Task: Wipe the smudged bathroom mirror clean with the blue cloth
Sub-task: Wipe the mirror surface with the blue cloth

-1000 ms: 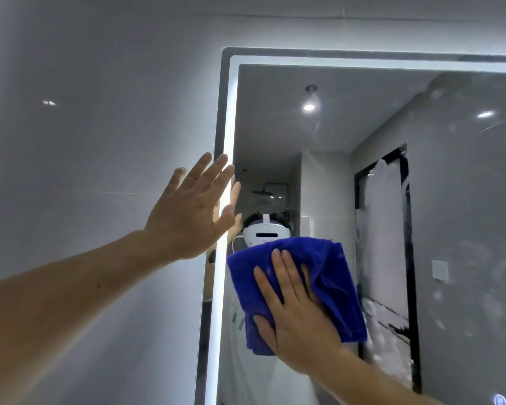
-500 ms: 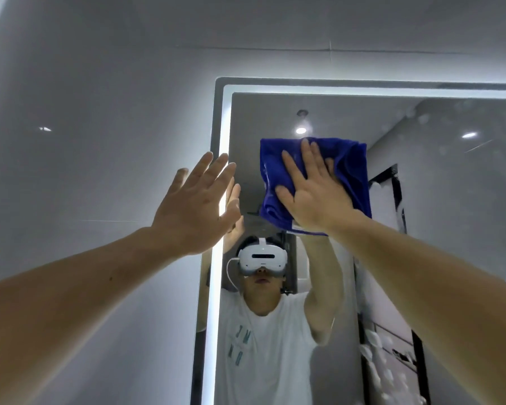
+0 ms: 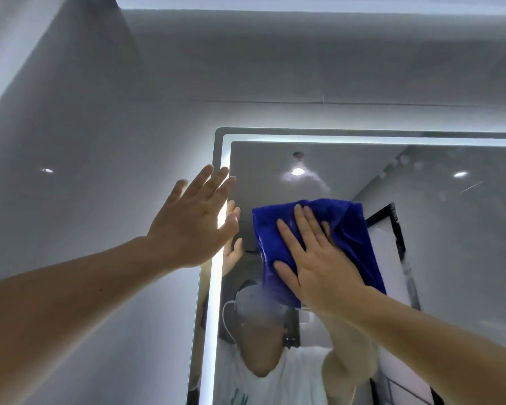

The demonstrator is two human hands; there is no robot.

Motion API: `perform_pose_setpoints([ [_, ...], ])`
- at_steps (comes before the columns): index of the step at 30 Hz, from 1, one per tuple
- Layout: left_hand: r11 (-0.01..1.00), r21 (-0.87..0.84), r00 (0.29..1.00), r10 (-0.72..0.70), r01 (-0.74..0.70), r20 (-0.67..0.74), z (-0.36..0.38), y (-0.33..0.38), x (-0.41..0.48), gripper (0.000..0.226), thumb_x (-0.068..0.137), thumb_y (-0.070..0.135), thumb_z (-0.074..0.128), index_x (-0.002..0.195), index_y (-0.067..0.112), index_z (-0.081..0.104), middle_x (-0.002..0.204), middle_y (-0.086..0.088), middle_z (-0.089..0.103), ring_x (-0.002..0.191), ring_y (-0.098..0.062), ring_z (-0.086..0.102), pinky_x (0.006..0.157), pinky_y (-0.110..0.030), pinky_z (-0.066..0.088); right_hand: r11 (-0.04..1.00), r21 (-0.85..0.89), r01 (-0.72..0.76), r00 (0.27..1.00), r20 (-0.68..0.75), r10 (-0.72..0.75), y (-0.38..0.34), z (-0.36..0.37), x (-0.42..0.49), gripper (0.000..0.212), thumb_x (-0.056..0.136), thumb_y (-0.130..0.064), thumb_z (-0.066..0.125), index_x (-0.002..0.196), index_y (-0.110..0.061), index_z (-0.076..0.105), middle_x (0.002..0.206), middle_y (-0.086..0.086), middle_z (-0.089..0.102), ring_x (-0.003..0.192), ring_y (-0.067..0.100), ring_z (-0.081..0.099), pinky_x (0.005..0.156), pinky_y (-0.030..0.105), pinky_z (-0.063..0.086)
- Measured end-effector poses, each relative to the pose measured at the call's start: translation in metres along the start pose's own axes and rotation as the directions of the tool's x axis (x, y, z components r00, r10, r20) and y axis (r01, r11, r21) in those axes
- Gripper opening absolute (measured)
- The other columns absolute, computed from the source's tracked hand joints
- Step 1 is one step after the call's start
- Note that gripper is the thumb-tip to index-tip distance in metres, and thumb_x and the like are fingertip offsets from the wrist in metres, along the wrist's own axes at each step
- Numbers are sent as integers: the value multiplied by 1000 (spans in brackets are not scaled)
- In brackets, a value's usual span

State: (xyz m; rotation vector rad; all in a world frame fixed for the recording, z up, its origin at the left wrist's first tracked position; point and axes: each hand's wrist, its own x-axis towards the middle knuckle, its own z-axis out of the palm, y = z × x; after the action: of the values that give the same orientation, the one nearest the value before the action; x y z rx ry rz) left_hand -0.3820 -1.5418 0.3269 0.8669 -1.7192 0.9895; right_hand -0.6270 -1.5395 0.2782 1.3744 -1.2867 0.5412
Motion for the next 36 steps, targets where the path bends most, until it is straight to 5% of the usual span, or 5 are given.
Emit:
perform_pose_setpoints([
  [16,998,-54,999,21,-23,-32,2,1,38,63,100,52,22,156,30,5,163,11,-6,149,-8,-12,121,-38,-2,932,232,-278,959,125,255,79,-66,193,91,86,-79,23,153,-29,-13,160,6,-25,146,25,-24,116,48,-11],
  [22,1000,-23,998,3,-5,-56,-2,-9,48,63,100,53,21,156,28,4,164,9,-2,150,-9,-9,123,-41,2,987,159,-27,998,-53,36,38,-42,190,94,80,-84,17,152,-34,-16,159,2,-26,146,21,-25,113,43,-16],
  [27,996,-87,998,-33,29,-47,0,0,47,63,99,50,22,156,28,5,164,10,-2,150,-9,-7,122,-41,4,980,174,98,995,-20,-96,63,-40,165,85,83,-81,17,152,-40,-11,160,-8,-24,146,10,-23,119,43,-10],
  [33,998,-64,999,-24,22,-41,-7,-4,40,74,87,58,9,156,30,5,164,11,-2,150,-8,-9,122,-43,5,940,192,-281,958,-1,286,110,-48,165,71,96,-66,16,153,-35,-10,162,0,-19,148,19,-17,118,45,-8],
  [36,998,-52,999,-22,20,-42,-5,-8,39,71,91,57,11,156,30,6,164,10,-2,150,-8,-8,123,-43,5,940,185,-286,953,-51,300,81,-43,165,70,97,-63,14,154,-30,-10,161,7,-20,148,25,-18,117,47,-10],
])
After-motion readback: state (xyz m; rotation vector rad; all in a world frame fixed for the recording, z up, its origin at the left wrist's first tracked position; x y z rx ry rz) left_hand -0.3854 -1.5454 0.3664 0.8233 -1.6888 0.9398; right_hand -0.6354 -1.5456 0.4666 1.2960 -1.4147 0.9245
